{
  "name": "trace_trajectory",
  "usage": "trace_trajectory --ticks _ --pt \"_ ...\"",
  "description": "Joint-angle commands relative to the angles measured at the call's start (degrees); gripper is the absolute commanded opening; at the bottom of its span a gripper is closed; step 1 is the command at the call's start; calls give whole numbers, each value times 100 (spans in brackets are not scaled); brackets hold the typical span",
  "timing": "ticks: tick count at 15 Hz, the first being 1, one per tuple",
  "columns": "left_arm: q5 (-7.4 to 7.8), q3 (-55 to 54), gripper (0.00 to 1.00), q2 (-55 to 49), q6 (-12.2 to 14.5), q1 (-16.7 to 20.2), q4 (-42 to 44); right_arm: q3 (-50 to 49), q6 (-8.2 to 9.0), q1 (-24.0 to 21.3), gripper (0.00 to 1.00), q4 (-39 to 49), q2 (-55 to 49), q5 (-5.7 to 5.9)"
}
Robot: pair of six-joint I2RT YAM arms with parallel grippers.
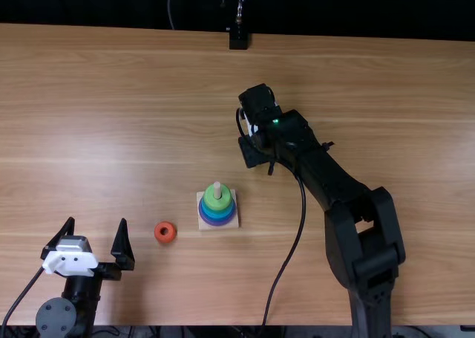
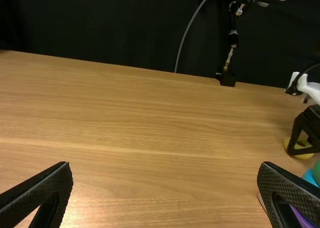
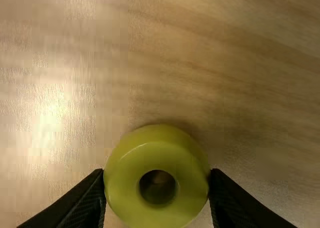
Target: Build the Hanoi tower: stack the rings onto the peg from bottom to top in this color order: purple, dark blue, light blue, dark green, light green, yellow, orange.
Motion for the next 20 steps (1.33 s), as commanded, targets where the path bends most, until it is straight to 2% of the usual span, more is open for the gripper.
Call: trace_trajectory --ticks 1,2,4,8,12,20 --pt "72 -174 100 -62 -2 -33 27 -28 -170 21 0 -166 -780 18" --pt "61 -174 100 -62 -2 -33 27 -36 -244 29 0 -335 -885 18" --pt "72 -174 100 -62 -12 -33 27 -36 -276 38 0 -715 -1122 18" --pt "61 -174 100 -62 -2 -33 27 -19 -276 47 0 -1200 -1852 18" --pt "72 -174 100 -62 -2 -33 27 25 -286 267 0 -1463 -2432 18" --pt "61 -174 100 -62 -12 -33 27 34 -212 1225 0 -1685 -2898 -14"
